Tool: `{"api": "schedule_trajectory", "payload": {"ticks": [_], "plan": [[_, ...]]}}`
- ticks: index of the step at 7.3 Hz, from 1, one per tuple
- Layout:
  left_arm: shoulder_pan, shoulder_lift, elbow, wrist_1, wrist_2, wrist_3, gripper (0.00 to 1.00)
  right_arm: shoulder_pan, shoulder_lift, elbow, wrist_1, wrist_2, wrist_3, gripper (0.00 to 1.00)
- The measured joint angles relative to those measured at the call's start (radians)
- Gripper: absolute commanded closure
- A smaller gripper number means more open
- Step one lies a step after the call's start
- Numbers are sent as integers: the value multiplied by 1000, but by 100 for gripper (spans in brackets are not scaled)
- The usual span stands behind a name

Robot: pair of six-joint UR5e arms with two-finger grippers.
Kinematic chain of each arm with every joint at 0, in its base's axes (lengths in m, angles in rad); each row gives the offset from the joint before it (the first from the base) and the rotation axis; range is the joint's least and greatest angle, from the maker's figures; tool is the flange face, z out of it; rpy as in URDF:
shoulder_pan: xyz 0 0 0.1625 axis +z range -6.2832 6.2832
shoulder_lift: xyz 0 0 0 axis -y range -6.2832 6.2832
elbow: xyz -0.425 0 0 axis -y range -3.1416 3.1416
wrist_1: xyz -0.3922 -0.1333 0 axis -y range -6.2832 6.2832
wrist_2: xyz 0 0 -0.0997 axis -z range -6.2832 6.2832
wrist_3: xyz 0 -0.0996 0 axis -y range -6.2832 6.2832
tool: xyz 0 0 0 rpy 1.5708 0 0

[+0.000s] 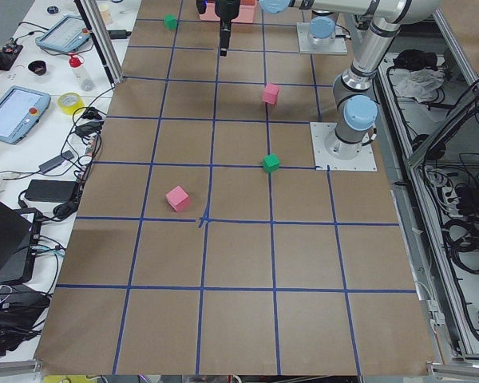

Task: Align button upright
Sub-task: 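Lift the button out of the tray and carry it to the table center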

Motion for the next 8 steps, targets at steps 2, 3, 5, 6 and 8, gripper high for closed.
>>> {"api": "schedule_trajectory", "payload": {"ticks": [2,3,5,6,8], "plan": [[0,1,0,0,1,0,0,226,57,-22,-15,-2,193,100],[0,1,0,0,1,1,0,325,99,-30,-50,12,285,100],[0,1,0,0,2,1,0,445,175,-54,-119,84,388,100],[1,1,0,-1,2,1,0,475,212,-72,-144,132,412,100],[2,2,0,-1,2,1,0,543,299,-119,-198,176,481,100]]}}
